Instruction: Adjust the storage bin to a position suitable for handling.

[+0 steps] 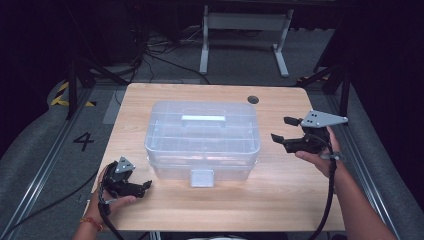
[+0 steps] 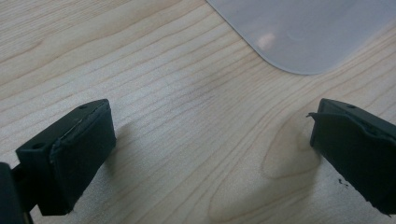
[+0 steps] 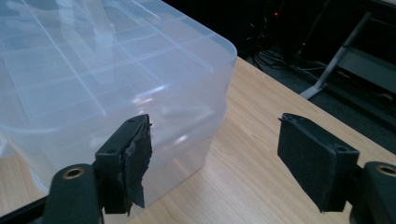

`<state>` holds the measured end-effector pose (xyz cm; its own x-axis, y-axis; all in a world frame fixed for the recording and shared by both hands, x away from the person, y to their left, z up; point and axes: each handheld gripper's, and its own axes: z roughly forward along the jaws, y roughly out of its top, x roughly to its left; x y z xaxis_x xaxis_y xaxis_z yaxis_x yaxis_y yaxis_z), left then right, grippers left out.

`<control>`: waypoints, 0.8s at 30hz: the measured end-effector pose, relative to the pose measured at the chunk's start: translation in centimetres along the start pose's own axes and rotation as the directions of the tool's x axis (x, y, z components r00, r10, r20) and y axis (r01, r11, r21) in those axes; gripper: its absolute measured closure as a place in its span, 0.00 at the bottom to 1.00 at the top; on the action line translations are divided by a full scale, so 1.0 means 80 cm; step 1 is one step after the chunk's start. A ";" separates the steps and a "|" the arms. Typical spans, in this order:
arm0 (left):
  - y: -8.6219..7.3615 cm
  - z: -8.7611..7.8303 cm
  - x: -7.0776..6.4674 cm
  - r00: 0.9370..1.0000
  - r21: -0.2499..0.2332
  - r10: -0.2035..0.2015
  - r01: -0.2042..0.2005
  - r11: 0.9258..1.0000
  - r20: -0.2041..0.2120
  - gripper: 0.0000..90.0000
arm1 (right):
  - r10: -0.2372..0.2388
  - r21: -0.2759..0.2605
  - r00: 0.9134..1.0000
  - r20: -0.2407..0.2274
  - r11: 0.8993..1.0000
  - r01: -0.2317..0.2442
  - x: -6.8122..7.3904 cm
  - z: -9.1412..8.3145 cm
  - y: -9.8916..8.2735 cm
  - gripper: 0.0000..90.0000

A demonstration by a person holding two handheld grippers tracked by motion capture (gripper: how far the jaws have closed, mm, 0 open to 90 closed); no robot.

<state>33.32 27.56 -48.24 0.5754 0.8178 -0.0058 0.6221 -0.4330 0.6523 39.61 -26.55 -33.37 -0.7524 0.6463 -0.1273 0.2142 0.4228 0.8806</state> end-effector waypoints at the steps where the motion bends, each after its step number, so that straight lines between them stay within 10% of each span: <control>1: 0.000 0.000 0.000 1.000 0.000 -0.001 0.001 1.000 0.001 0.01 | -0.010 -0.004 1.000 0.000 1.000 0.010 0.001 0.002 0.003 0.30; 24: -0.001 0.000 0.001 1.000 -0.004 0.003 -0.003 1.000 0.001 0.01 | -0.083 0.020 0.991 -0.109 0.996 0.086 0.036 0.063 0.059 0.32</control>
<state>33.31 27.63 -48.25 0.5780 0.8160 -0.0045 0.6183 -0.4343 0.6550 41.58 -19.46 -31.87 -0.8312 0.5355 -0.1495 0.1609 0.4890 0.8573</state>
